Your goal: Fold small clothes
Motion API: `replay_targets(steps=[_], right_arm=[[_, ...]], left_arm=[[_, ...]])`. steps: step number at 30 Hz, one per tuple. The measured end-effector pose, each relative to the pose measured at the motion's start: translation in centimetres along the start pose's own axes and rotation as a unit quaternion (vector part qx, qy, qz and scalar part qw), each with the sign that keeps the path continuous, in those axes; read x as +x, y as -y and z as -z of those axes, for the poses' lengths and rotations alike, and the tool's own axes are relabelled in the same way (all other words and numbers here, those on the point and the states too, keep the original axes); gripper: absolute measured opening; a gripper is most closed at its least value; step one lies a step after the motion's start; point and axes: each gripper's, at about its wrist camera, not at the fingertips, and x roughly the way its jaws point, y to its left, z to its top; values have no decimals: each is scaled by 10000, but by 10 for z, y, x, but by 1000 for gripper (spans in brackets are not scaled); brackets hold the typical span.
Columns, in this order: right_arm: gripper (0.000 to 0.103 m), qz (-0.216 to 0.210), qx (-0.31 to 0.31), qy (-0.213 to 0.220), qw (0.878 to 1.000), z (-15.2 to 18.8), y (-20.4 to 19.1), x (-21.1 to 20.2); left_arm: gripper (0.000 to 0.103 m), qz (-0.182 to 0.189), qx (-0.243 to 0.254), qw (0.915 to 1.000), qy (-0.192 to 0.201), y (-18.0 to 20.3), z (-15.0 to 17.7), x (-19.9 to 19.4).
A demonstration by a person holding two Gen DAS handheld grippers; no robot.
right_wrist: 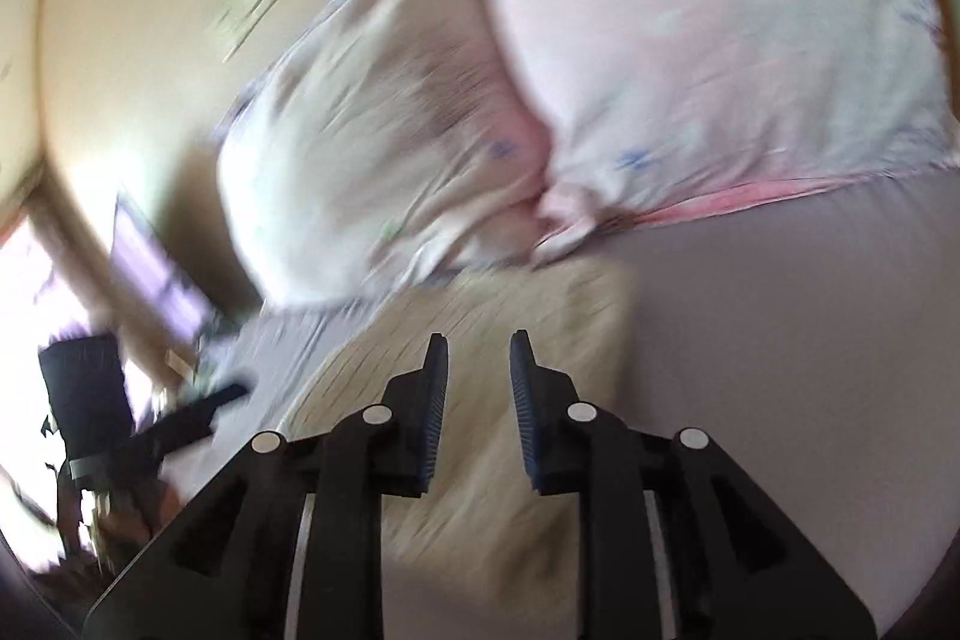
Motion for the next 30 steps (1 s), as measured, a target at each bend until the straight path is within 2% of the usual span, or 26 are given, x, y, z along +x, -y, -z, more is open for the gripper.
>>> replay_targets(steps=[2, 3, 5, 6, 7, 10, 11, 12, 13, 14, 15, 17, 19, 22, 24, 30], right_arm=[[26, 66, -205, -254, 9994, 14, -10, 10], [33, 304, -236, -474, 9981, 22, -11, 19], [34, 746, -55, -1026, 9919, 41, 2, 41], [34, 675, -7, -961, 9931, 47, 5, 40], [34, 611, 7, -825, 9947, 53, 3, 33], [34, 583, 95, -766, 9953, 57, -2, 22], [38, 571, 150, -697, 9958, 58, -2, 16], [53, 528, 221, -573, 9967, 58, -4, 3], [63, 439, 262, -428, 9978, 60, -4, -15], [87, 419, 260, -349, 9982, 62, -5, -22], [97, 542, 207, -209, 9981, 65, -10, -35], [100, 756, 74, -106, 9971, 70, -15, -45], [102, 1023, 2, -254, 9944, 77, -20, -43], [102, 1468, -154, -673, 9868, 87, -28, -24], [102, 1660, -260, -935, 9813, 93, -33, -12], [102, 2111, -598, -1265, 9674, 110, -44, 9]], left_arm=[[82, -5, 139, 9997, -205, 11, 0, 21], [82, -186, 174, 9988, -417, 13, 3, 33], [79, -443, 117, 9945, -945, 8, 16, 53], [78, -477, 76, 9930, -1080, 5, 24, 58], [77, -492, 112, 9933, -1044, 5, 28, 57], [78, -560, 223, 9940, -908, 12, 37, 43], [78, -495, 154, 9949, -865, 12, 38, 37], [80, -381, 22, 9961, -796, 11, 41, 27], [83, -361, -72, 9965, -747, 10, 44, 19], [86, -401, -161, 9966, -705, 9, 48, 12], [91, -542, -275, 9959, -668, 6, 54, 4], [95, -921, -439, 9925, -671, 1, 61, -2], [97, -1369, -542, 9858, -804, -2, 67, 0], [100, -2133, -510, 9685, -1179, -6, 76, 14], [101, -2481, -414, 9580, -1379, -7, 79, 23], [101, -2743, -100, 9465, -1695, -4, 90, 38]])
